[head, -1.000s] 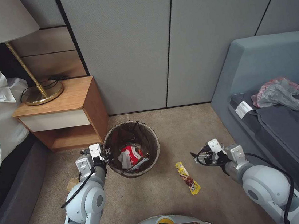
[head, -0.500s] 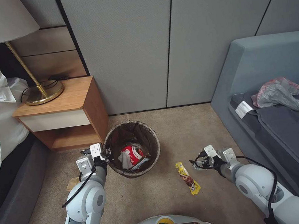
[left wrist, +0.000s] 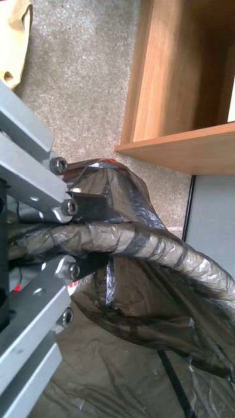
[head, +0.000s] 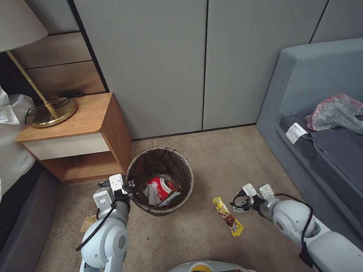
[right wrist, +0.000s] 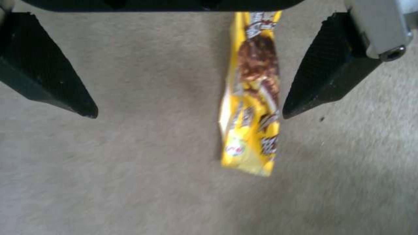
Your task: Pick up the trash bin, then pick up the garbage from the floor and place it into the trash bin.
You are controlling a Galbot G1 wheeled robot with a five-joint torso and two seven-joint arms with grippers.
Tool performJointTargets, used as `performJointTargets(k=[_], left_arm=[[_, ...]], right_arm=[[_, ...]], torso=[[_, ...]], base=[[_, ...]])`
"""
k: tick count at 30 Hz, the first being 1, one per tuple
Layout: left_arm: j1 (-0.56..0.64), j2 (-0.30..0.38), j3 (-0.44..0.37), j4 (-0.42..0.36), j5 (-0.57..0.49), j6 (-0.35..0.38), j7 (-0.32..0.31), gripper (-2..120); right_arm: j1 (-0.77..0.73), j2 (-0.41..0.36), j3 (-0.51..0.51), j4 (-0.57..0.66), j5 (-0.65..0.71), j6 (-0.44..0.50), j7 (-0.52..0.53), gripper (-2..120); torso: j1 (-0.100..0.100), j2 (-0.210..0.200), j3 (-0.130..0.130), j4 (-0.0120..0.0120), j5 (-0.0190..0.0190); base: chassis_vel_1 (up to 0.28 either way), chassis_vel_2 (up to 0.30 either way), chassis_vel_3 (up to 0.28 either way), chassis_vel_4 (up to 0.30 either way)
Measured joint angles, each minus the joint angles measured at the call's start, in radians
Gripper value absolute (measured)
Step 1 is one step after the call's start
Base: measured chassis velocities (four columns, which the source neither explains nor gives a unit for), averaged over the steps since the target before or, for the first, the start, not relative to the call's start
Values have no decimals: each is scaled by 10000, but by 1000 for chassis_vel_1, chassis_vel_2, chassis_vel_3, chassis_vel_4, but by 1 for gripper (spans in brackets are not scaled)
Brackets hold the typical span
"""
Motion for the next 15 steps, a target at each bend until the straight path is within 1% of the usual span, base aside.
performJointTargets(k=[1, 5, 13, 15], left_arm=[[-25, 1, 3, 20, 1, 0, -2, 2], [-48, 24, -9, 61, 0, 0, -5, 2], [-87, 23, -24, 128, -6, 0, -6, 2], [-107, 16, -26, 148, -8, 0, -4, 2]], right_arm=[[178, 114, -258, -333, -243, 1, -121, 100], [460, 316, -754, -749, -600, 2, -360, 100], [833, 473, -1231, -1217, -963, 4, -651, 100], [944, 551, -1344, -1493, -1150, 4, -778, 100]], torso=[[0, 0, 0, -1, -1], [0, 0, 0, 0, -1], [0, 0, 0, 0, -1], [0, 0, 0, -1, -1]], base=[[0, 0, 0, 0], [0, 0, 0, 0], [0, 0, 0, 0], [0, 0, 0, 0]])
